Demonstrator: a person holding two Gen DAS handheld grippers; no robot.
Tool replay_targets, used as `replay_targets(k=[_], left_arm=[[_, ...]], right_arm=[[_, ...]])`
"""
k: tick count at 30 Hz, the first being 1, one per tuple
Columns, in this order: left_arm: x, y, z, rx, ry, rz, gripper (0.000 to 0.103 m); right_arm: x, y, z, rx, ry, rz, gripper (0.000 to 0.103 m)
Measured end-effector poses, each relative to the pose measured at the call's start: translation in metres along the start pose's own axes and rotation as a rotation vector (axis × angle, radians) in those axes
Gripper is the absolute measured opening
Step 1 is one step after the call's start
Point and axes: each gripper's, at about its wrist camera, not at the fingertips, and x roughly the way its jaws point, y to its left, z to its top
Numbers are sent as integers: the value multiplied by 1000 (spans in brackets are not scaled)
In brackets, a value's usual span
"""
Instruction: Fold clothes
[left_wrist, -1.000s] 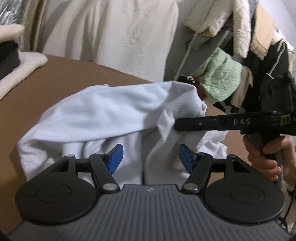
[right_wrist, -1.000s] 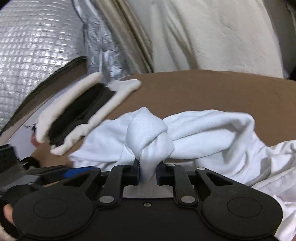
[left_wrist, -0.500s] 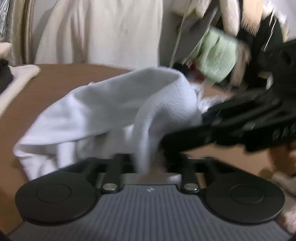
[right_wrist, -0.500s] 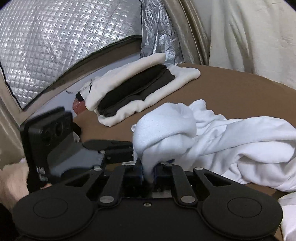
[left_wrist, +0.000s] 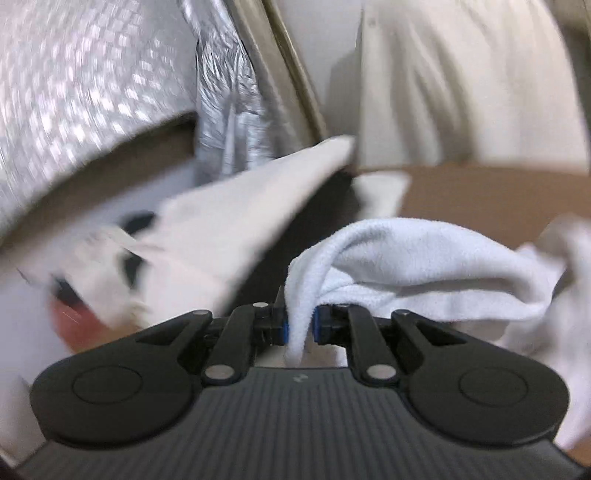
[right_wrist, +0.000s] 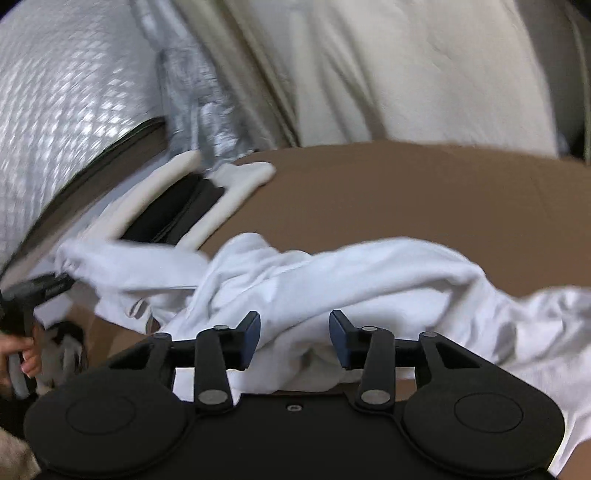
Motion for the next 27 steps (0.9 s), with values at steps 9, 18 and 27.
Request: replay_targets(k=[9, 18, 27], left_arm=[[28, 81, -15, -202, 1, 175, 10], [54, 118, -38, -322, 195, 321, 16], [26, 85, -33, -324, 88, 67, 63]], right_arm=[[39, -26, -17, 173, 96, 48, 52], [23, -18, -9, 154, -28, -68, 55], [21, 2, -7, 81, -13, -96, 55]])
